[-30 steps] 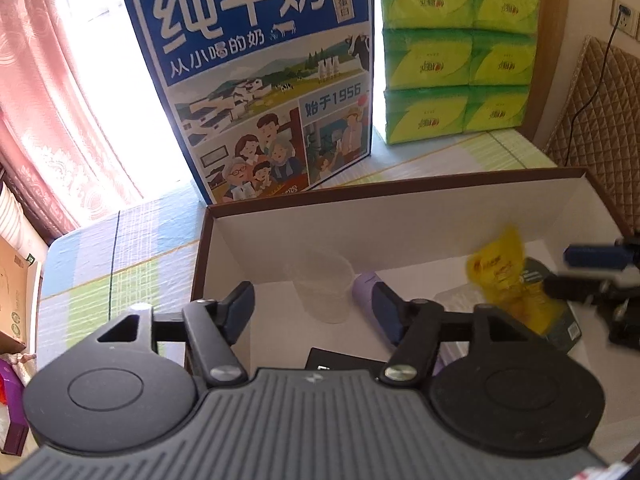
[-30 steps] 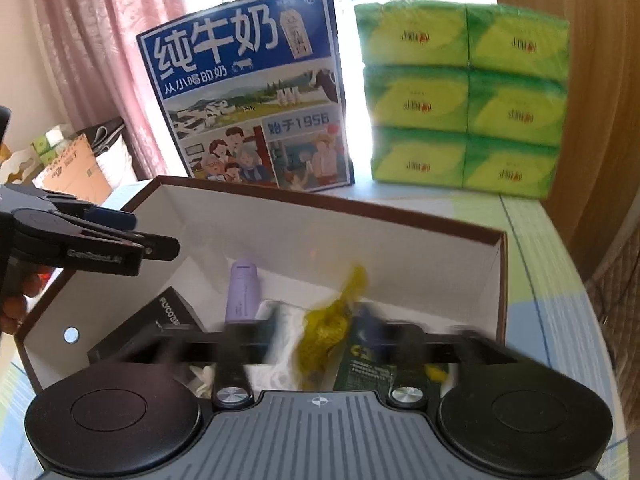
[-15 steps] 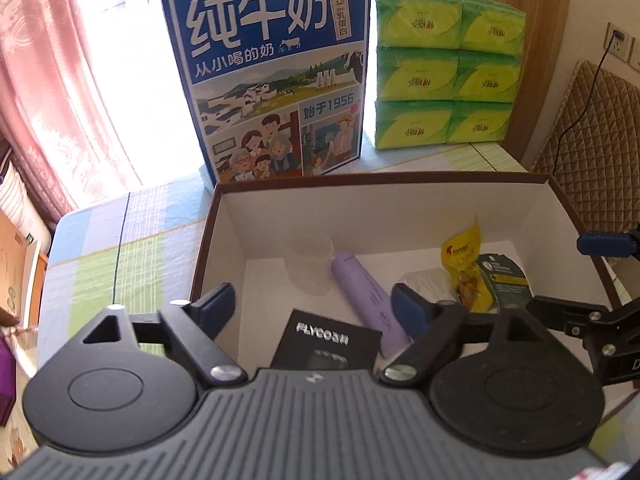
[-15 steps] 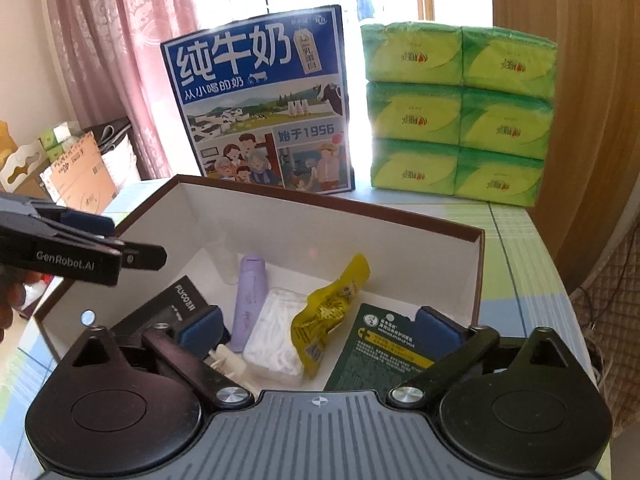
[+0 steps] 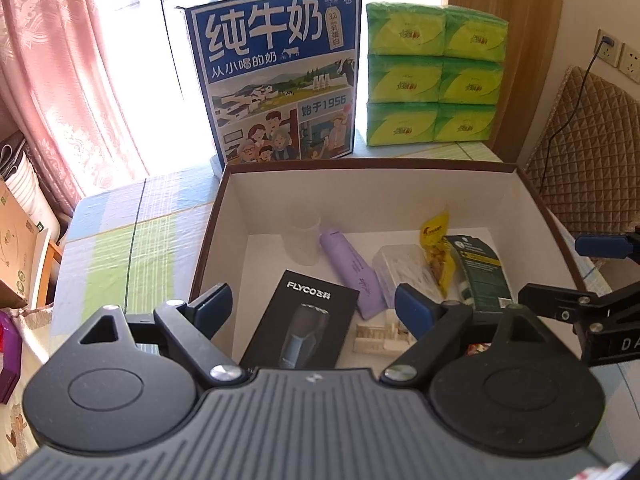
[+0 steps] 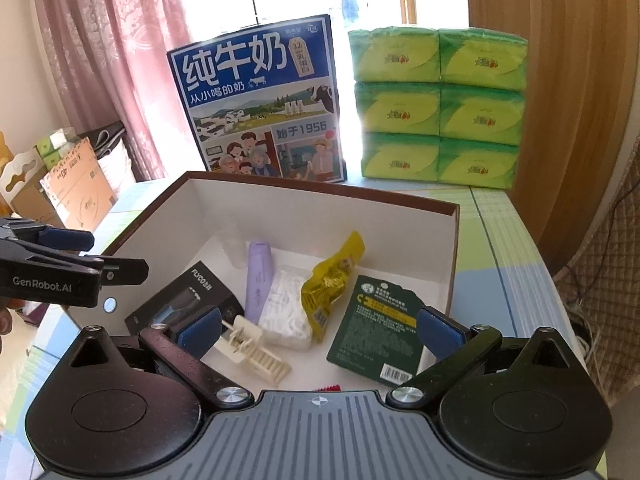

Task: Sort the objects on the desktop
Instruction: 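Withdraw both tools from the box toward the hair clip and toothbrush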

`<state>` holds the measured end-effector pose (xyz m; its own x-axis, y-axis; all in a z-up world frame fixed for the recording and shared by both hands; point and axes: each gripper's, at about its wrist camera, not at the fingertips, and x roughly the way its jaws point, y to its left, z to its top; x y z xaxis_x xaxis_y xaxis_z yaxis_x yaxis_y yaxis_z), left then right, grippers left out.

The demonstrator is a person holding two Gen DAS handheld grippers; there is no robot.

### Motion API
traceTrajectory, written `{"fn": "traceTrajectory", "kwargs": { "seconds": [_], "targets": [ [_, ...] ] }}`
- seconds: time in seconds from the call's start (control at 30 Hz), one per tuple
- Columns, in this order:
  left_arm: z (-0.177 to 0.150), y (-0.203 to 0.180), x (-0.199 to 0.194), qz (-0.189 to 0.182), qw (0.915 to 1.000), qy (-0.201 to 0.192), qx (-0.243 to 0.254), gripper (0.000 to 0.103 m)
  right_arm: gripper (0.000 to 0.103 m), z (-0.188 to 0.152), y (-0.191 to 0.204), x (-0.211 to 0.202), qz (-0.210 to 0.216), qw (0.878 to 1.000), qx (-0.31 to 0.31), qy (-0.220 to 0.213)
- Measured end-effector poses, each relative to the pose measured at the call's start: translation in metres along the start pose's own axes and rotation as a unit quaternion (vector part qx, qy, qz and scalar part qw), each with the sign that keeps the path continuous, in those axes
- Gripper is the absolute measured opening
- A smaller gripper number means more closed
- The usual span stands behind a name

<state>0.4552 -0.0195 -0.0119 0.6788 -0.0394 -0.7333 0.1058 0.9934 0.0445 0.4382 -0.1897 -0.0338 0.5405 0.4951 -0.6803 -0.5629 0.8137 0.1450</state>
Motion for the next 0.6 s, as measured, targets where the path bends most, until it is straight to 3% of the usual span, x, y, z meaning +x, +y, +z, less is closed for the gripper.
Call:
{"fn": "traceTrajectory", "kwargs": {
  "seconds": [0.6],
  "targets": [
    [-0.044,-0.001,-0.077,0.001,0.9995,-0.021,-0.022,0.086,0.101,-0.032,0.027,-0.068,0.011,1.0,-0.003,-0.016]
  ]
}}
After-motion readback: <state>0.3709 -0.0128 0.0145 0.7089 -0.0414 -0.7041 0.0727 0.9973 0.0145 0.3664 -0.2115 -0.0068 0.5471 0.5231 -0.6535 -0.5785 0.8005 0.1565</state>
